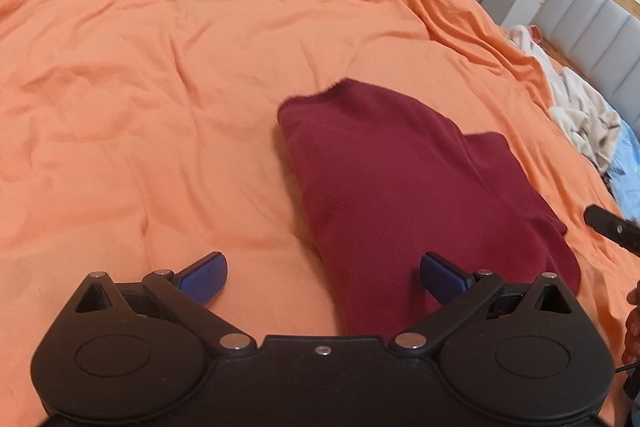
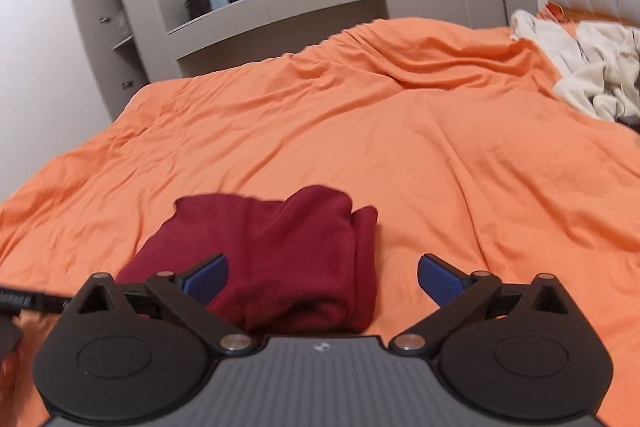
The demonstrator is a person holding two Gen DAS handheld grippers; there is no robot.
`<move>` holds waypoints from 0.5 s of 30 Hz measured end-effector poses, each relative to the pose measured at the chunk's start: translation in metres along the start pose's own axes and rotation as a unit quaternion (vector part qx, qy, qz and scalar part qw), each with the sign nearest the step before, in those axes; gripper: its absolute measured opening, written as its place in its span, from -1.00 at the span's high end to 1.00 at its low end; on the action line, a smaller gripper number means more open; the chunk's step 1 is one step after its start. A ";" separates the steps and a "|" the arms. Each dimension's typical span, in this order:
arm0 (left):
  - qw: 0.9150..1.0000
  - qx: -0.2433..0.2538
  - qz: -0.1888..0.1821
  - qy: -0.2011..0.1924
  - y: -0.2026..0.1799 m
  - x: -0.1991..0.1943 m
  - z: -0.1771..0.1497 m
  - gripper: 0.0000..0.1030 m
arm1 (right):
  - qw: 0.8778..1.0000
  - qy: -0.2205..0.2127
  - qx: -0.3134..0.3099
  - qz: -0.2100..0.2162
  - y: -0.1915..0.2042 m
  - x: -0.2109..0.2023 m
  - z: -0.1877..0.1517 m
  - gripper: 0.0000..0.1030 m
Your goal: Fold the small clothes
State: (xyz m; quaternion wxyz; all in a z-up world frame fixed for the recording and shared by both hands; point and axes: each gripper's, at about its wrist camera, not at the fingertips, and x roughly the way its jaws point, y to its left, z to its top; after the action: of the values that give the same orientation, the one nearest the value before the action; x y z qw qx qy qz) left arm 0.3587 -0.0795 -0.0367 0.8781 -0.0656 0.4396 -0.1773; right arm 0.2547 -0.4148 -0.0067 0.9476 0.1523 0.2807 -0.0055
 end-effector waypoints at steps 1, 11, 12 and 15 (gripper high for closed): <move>1.000 0.000 0.008 -0.002 0.000 0.001 0.003 -0.99 | 1.000 0.005 0.010 0.000 -0.004 0.008 0.003 -1.00; 0.999 0.024 0.027 0.006 -0.003 0.019 0.024 -0.99 | 0.991 0.043 0.125 0.024 -0.035 0.064 -0.004 -0.97; 0.999 0.025 0.025 0.007 -0.003 0.021 0.025 -0.99 | 0.991 0.044 0.125 0.027 -0.035 0.064 -0.006 -0.95; 0.999 0.030 0.024 0.011 -0.006 0.027 0.026 -0.99 | 0.990 0.047 0.127 0.029 -0.035 0.067 -0.008 -0.92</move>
State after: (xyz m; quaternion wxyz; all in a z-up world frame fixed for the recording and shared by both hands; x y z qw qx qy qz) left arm 0.3930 -0.0965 -0.0394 0.8789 -0.0270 0.4450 -0.1696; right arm 0.3037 -0.4409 -0.0585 0.9060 0.2795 0.3178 -0.0059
